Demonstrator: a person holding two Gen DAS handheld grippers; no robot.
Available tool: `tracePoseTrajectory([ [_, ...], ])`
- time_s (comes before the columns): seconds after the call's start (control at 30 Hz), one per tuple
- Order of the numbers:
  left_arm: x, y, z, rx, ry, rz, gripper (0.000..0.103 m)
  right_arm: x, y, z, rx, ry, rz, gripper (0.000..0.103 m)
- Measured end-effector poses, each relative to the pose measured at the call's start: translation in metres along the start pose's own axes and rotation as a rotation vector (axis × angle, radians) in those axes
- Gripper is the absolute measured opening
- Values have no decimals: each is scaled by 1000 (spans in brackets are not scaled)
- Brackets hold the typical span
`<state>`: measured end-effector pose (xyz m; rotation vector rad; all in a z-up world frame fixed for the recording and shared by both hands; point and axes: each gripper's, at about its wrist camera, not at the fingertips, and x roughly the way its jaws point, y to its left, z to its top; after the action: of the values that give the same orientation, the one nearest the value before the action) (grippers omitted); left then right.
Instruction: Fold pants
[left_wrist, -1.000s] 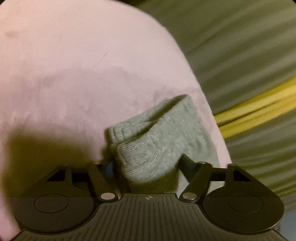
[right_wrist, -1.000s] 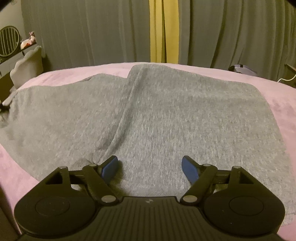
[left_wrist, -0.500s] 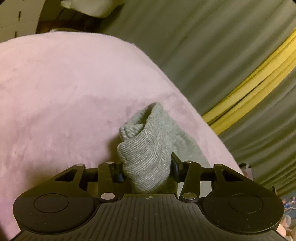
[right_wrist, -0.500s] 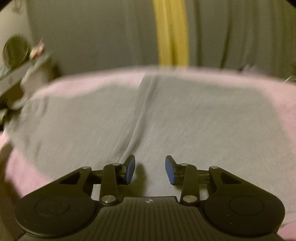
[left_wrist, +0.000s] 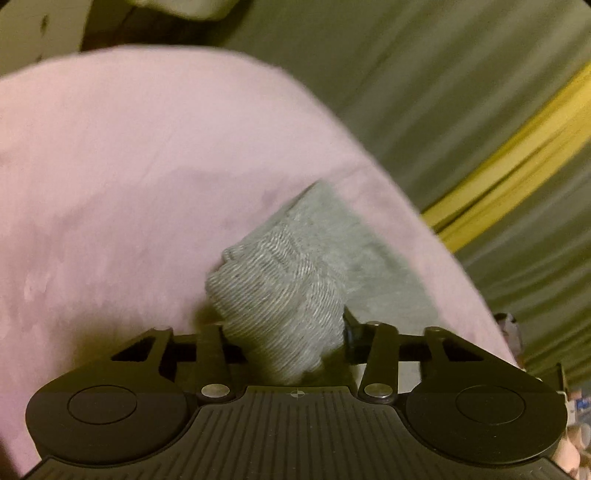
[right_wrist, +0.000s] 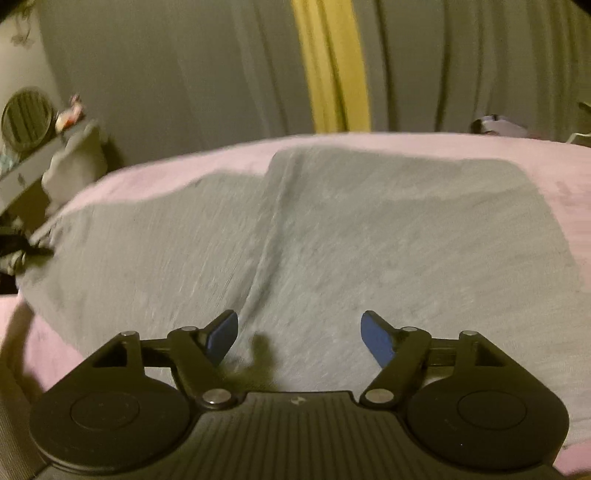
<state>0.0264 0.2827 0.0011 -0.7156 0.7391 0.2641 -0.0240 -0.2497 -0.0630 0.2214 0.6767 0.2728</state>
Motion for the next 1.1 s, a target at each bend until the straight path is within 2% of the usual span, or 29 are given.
tracePoseTrajectory([
  [0.07, -16, -19, 2, 35, -47, -37, 43, -9, -15, 4, 70, -50, -29, 76],
  [0.13, -33, -48, 2, 122, -100, -58, 42, -19, -31, 6, 153, -97, -72, 77],
  [0.27, -75, -135, -16, 358, -198, -199, 42, -34, -60, 9, 284, -166, -140, 77],
  [0.33, -93, -186, -43, 489, -214, -311, 42, -39, -70, 8, 338, -188, -149, 77],
  [0.37, -97, -203, -56, 536, -207, -358, 43, -41, -73, 7, 358, -199, -154, 77],
  [0.43, -99, -247, -99, 673, -138, -461, 59, -44, -75, 6, 382, -210, -153, 77],
  [0.47, -95, -262, -119, 739, -85, -488, 76, -45, -76, 5, 387, -212, -147, 77],
  [0.5, -89, -275, -139, 809, -32, -493, 84, -48, -76, 5, 387, -212, -143, 77],
  [0.57, -71, -291, -180, 954, 102, -432, 82, -57, -77, 3, 387, -221, -141, 78],
  [0.6, -66, -289, -191, 980, 125, -394, 79, -60, -79, 2, 395, -225, -133, 82],
  [0.63, -62, -284, -196, 984, 134, -359, 79, -59, -81, 1, 406, -227, -116, 84],
  [0.7, -56, -261, -185, 917, 160, -312, 84, -61, -85, -1, 426, -226, -67, 85],
  [0.77, -54, -233, -160, 779, 160, -250, 90, -58, -91, 0, 446, -206, -2, 85],
  [0.8, -53, -215, -141, 687, 135, -200, 92, -56, -92, 0, 463, -191, 29, 85],
  [0.87, -52, -176, -108, 521, 66, -75, 93, -46, -94, -1, 510, -145, 111, 85],
  [0.97, -48, -131, -84, 377, 12, 155, 93, -26, -93, 4, 527, -58, 155, 85],
  [1.03, -42, -107, -74, 309, 66, 251, 93, -17, -88, 8, 509, 10, 145, 86],
  [1.1, -34, -93, -70, 232, 120, 236, 93, -4, -84, 9, 475, 92, 120, 88],
])
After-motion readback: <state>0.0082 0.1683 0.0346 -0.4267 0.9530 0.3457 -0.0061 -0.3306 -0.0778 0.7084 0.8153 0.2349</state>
